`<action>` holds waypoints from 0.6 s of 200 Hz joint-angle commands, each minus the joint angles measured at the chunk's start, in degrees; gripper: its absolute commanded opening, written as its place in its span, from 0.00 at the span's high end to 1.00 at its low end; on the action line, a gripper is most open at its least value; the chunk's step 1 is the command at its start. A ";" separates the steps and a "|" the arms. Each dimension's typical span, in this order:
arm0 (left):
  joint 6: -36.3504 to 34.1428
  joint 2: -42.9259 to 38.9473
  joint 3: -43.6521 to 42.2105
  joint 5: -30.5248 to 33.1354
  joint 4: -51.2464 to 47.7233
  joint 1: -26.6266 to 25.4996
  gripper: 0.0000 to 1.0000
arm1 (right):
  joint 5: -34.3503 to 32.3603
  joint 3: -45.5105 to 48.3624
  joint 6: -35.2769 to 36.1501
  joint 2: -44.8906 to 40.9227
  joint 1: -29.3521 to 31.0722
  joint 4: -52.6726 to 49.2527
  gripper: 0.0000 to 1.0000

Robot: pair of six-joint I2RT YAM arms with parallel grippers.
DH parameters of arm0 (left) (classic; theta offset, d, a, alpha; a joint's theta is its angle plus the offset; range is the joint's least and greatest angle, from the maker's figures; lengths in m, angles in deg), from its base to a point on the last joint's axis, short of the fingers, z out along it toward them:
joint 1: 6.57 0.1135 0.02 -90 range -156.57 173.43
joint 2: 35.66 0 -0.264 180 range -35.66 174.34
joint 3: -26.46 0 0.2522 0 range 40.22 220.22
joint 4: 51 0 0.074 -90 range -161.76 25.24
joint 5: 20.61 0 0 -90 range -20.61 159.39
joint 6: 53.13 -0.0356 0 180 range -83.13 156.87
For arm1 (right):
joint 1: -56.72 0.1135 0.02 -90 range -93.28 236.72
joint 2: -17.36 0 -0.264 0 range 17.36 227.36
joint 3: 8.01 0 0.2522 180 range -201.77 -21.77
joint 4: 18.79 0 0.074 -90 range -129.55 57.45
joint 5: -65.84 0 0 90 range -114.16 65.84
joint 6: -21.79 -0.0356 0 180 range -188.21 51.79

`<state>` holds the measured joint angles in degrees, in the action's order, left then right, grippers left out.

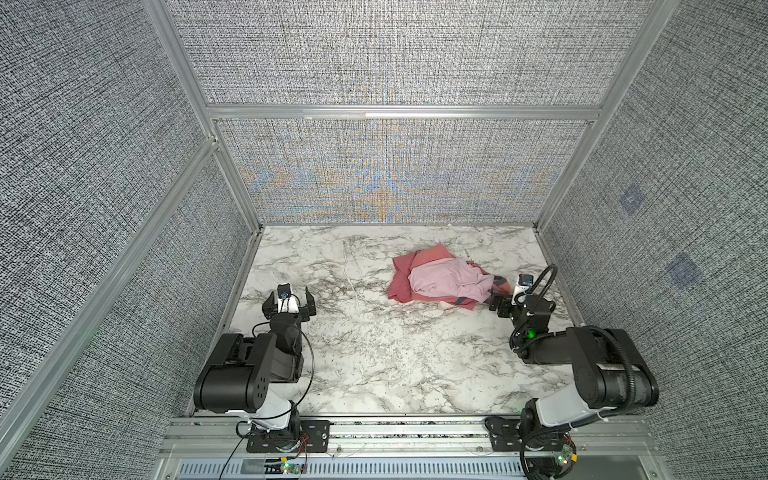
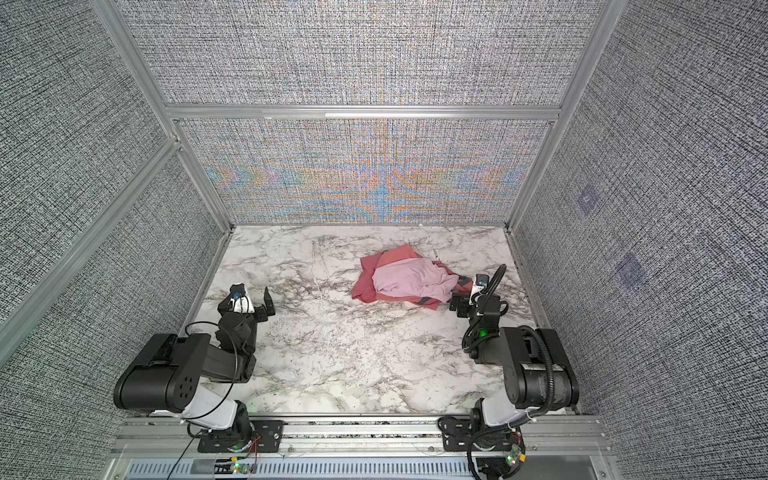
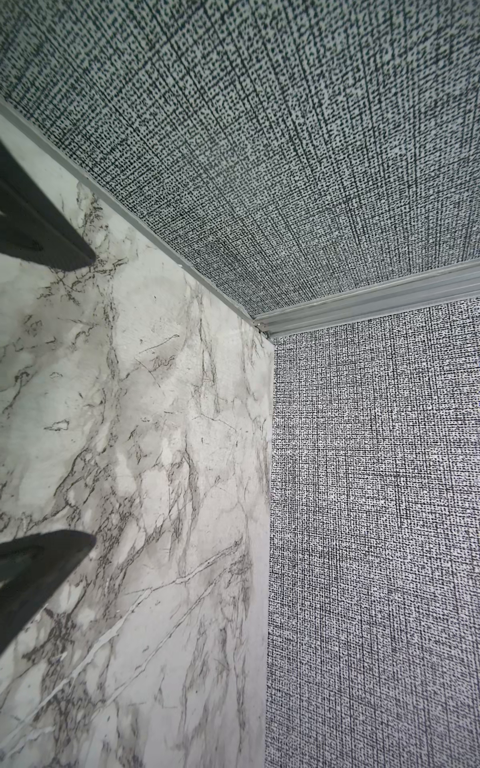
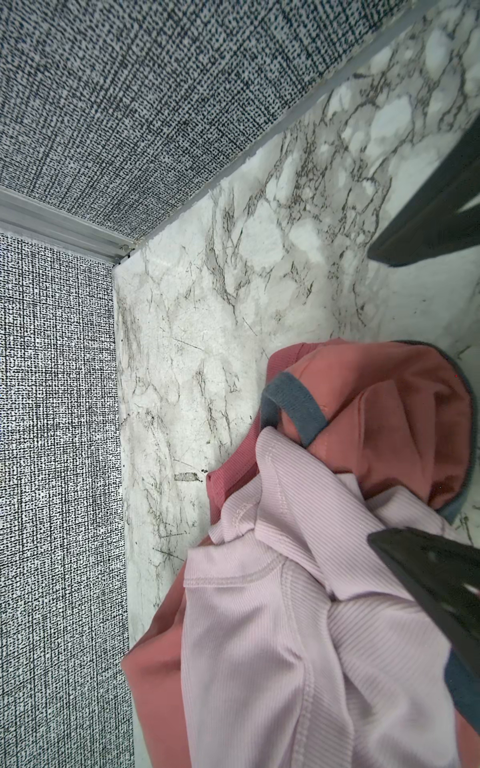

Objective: Pick out a specific cloth from the pile

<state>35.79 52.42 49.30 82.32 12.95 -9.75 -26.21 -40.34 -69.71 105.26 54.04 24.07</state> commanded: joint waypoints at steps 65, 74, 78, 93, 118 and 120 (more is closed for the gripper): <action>11.38 -25.99 21.62 -3.68 -47.13 -1.56 0.25 | -9.69 -23.59 -3.87 -22.08 13.01 -47.99 0.14; 14.05 -26.20 23.51 -3.86 -51.37 -1.99 0.25 | -9.56 -26.45 -4.10 -21.60 16.21 -51.89 0.15; 15.32 -26.15 24.29 -3.81 -53.41 -2.03 0.25 | -9.62 -27.70 -4.09 -21.11 17.67 -53.43 0.16; 19.57 -25.78 26.59 -4.37 -60.47 -2.10 0.25 | -9.05 -32.50 -5.52 -18.30 23.11 -58.58 0.21; 24.02 -25.57 28.61 -4.67 -69.68 -2.10 0.25 | -10.53 -40.12 -6.02 -11.00 33.92 -63.86 0.25; 24.31 -25.58 28.73 -4.58 -70.30 -2.12 0.25 | -10.66 -40.60 -6.10 -10.29 34.70 -63.97 0.26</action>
<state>53.14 26.78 76.60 79.30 -43.13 -11.78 -35.15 -75.99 -74.30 90.09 81.78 -30.01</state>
